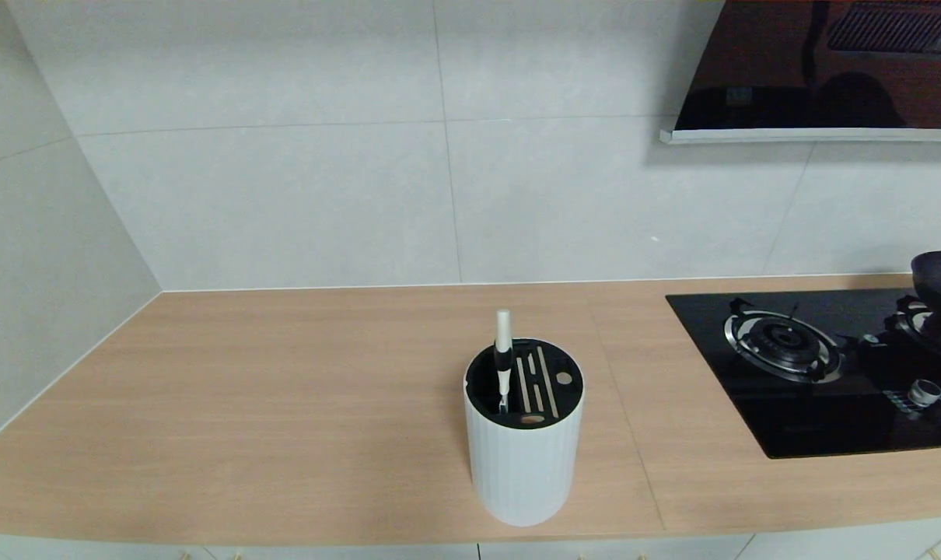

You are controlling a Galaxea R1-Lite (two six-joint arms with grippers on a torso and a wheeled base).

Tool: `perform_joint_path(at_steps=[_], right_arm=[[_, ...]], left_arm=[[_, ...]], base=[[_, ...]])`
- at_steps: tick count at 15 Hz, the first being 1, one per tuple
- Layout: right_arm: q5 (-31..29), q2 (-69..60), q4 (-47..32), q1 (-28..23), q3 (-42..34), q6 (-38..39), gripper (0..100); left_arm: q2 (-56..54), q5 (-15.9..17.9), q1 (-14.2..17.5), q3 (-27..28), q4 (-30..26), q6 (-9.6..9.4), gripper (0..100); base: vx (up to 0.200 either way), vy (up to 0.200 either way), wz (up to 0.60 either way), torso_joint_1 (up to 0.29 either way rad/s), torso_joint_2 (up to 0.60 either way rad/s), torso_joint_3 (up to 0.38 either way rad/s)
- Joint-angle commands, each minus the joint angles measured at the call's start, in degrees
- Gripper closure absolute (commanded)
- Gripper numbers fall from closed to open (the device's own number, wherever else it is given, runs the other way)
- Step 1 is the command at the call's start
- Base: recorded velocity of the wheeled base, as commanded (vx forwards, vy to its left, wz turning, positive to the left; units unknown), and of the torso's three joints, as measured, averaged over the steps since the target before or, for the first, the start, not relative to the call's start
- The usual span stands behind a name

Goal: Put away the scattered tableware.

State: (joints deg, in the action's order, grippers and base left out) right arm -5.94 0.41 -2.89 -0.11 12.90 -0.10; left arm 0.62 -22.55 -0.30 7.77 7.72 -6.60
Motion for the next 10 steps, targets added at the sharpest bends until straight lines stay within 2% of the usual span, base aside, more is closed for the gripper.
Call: perform_joint_path(at_steps=[1,2,3,4,5,7,8,9,10], right_arm=[[5.06,-0.41,3.06,-0.07,-7.01,0.89,0],[6.29,-0.41,5.53,-0.07,-9.29,0.71,0],[7.08,-0.41,8.07,-0.07,-12.11,0.62,0],[7.34,-0.41,7.99,-0.07,-12.90,0.98,0],[7.34,-0.41,6.84,-0.07,-12.90,1.06,0],[7.43,-0.41,4.91,-0.07,-12.90,0.80,0],[7.43,-0.41,4.38,-0.07,-12.90,0.71,0],[7.34,-0.41,4.03,-0.07,-12.90,0.62,0],[7.34,-0.41,2.54,-0.07,-12.81,0.45,0]], left_arm=[[-0.62,8.14,0.22,-7.77,-0.16,3.96,0],[-0.62,11.39,0.13,-7.77,-1.04,5.54,0],[-0.62,14.20,0.13,-7.77,-3.67,6.16,0],[-0.62,16.22,0.22,-7.77,-4.90,7.12,0],[-0.62,17.54,0.13,-7.77,-4.46,7.30,0],[-0.62,19.21,0.13,-7.77,-4.55,6.95,0],[-0.62,19.04,0.13,-7.77,-4.73,4.84,0],[-0.62,18.86,0.22,-7.77,-5.34,3.61,0],[-0.62,18.86,0.30,-7.68,-6.31,3.87,0]], base=[[0.000,0.000,0.00,0.000,0.00,0.000],[0.000,0.000,0.00,0.000,0.00,0.000],[0.000,0.000,0.00,0.000,0.00,0.000],[0.000,0.000,0.00,0.000,0.00,0.000],[0.000,0.000,0.00,0.000,0.00,0.000],[0.000,0.000,0.00,0.000,0.00,0.000],[0.000,0.000,0.00,0.000,0.00,0.000],[0.000,0.000,0.00,0.000,0.00,0.000],[0.000,0.000,0.00,0.000,0.00,0.000]])
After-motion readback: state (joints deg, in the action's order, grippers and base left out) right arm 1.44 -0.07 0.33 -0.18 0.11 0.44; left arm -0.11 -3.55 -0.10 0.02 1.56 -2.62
